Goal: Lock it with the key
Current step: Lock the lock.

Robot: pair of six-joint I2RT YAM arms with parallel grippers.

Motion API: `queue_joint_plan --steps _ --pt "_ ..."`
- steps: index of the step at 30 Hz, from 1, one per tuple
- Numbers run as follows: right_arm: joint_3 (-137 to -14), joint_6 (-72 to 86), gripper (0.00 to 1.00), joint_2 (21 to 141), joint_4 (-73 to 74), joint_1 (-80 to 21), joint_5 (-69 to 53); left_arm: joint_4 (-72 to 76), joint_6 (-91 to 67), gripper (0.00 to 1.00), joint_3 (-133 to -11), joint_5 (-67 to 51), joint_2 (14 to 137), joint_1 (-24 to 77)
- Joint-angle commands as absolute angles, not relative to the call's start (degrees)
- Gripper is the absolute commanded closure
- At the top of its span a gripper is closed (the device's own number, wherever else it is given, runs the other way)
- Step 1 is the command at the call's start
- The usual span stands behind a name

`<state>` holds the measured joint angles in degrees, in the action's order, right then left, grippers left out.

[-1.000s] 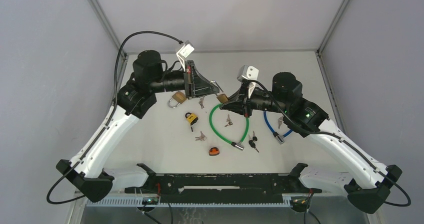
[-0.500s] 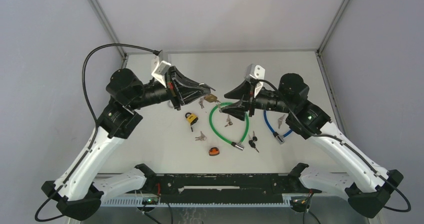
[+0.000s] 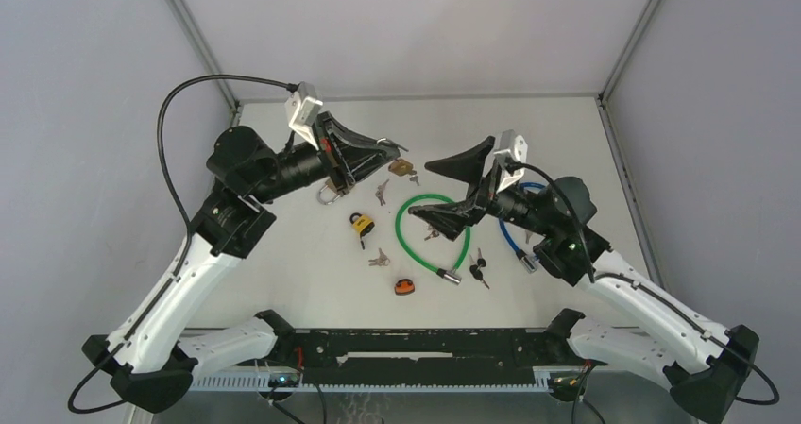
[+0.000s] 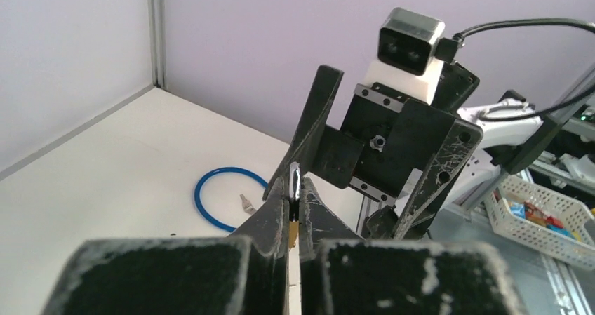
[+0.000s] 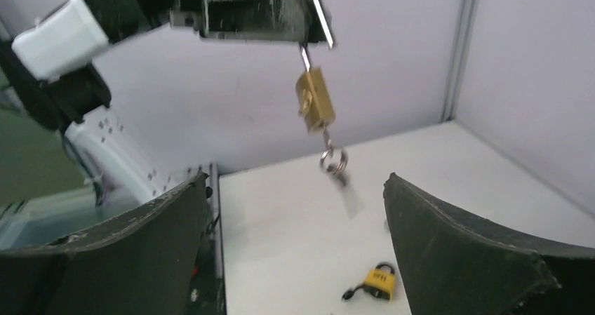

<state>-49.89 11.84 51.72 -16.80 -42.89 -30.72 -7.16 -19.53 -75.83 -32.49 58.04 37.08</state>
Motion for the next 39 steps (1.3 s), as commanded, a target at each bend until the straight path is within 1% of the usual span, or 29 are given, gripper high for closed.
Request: queue_joint_plan --steps 1,4,7,12,14,16,18,19,22,25,27,30,35,37,39 --pt "-50.79 8.98 0.02 51.48 -28.87 -46.43 -17.21 -1.71 -24.83 1.00 -78.78 -27.83 58.32 37.52" --pt "-51.01 -6.57 0.02 49.87 -28.54 -53.17 -6.42 -2.80 -25.82 1.00 -80.67 -22.21 58.37 37.45" --pt "-54.42 -21.26 0.01 50.41 -24.70 -56.19 -1.28 -7.68 -24.46 1.00 -83.67 -13.56 59.06 37.49" --pt "-60.52 -32.32 0.02 56.83 -20.52 -56.45 -3.18 -15.54 -23.15 1.00 -86.27 -5.14 59.94 37.48" --pt "-63.05 -33.78 0.06 59.62 -19.41 -56.48 -4.46 -17.35 -23.81 1.00 -86.75 -3.81 60.02 37.50" --pt "-65.12 -34.33 0.13 62.16 -18.92 -56.54 -6.25 -18.35 -24.38 1.00 -86.93 -3.20 59.90 37.46" --pt "-67.40 -32.66 0.19 64.07 -17.53 -56.52 -7.97 -19.36 -24.25 1.00 -87.10 -2.46 59.93 37.40" --pt "-68.25 -30.92 0.20 64.75 -17.01 -56.59 -8.30 -20.36 -23.75 1.00 -87.10 -2.35 59.94 36.94" --pt "-68.68 -23.78 0.16 64.06 -14.96 -56.65 -7.89 -25.63 -19.78 1.00 -86.91 -1.25 59.81 33.56" --pt "-68.65 -15.89 0.15 62.39 -8.68 -56.67 -6.57 -36.31 -20.25 1.00 -88.61 -0.33 60.40 27.47" --pt "-68.66 -10.30 0.15 61.85 -4.20 -56.56 -4.69 -40.46 -18.93 1.00 -87.68 1.60 59.49 25.32" --pt "-67.46 -2.86 0.15 61.61 -1.02 -56.57 -4.48 -41.58 -15.74 1.00 -82.61 6.34 56.30 24.25" --pt "-66.15 7.15 0.19 61.70 4.41 -56.60 -4.81 -43.30 -9.13 1.00 -74.77 13.89 53.17 21.67" --pt "-65.39 11.33 0.21 61.45 6.70 -57.09 -5.41 -42.73 -5.68 1.00 -71.02 15.13 51.79 19.12" --pt "-63.92 12.70 0.23 60.73 8.24 -59.14 -5.50 -38.73 0.71 1.00 -66.03 14.16 46.55 16.94"
